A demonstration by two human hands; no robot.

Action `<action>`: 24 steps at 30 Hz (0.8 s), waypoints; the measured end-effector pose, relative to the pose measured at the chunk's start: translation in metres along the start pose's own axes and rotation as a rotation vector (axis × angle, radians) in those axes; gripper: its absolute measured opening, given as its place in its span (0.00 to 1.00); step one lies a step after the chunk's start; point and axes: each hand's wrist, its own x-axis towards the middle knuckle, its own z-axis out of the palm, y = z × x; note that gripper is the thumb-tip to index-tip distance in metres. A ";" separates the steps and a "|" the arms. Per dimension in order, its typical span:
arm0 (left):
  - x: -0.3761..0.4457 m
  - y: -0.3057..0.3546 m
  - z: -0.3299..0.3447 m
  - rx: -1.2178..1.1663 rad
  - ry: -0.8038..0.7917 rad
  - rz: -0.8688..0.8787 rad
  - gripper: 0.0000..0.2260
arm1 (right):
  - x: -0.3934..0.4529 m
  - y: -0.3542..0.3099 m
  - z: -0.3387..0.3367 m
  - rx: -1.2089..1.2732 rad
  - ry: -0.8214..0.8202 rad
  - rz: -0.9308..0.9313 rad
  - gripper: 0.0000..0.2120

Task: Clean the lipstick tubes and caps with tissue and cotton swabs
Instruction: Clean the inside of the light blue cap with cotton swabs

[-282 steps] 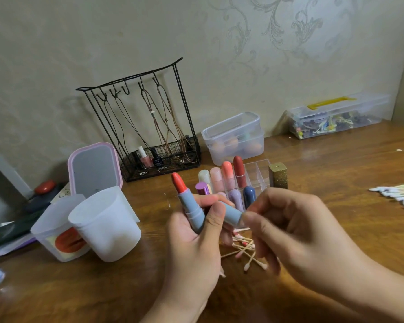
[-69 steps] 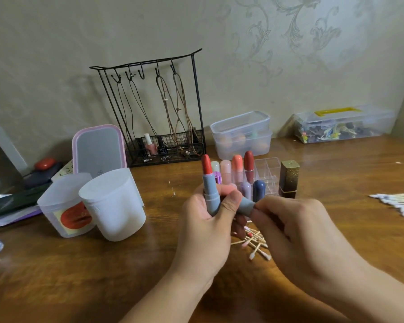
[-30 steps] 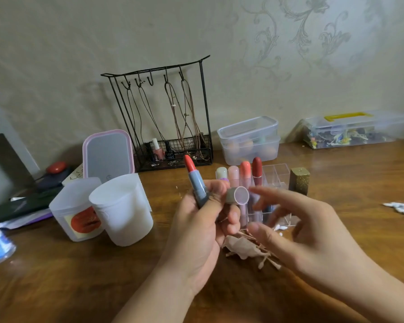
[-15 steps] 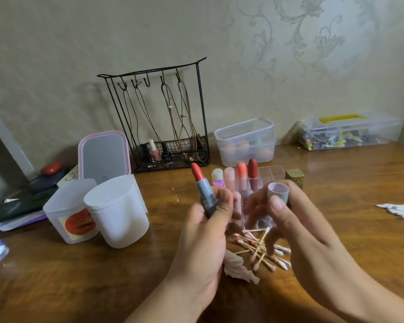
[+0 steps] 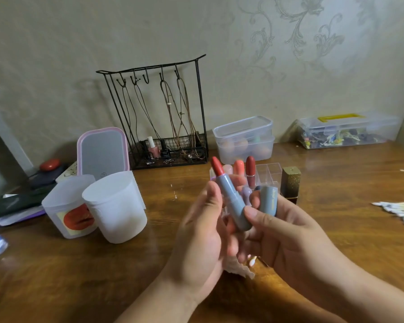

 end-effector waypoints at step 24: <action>0.010 -0.014 0.000 -0.111 0.246 0.168 0.12 | -0.009 -0.002 0.004 -0.791 0.416 -0.371 0.13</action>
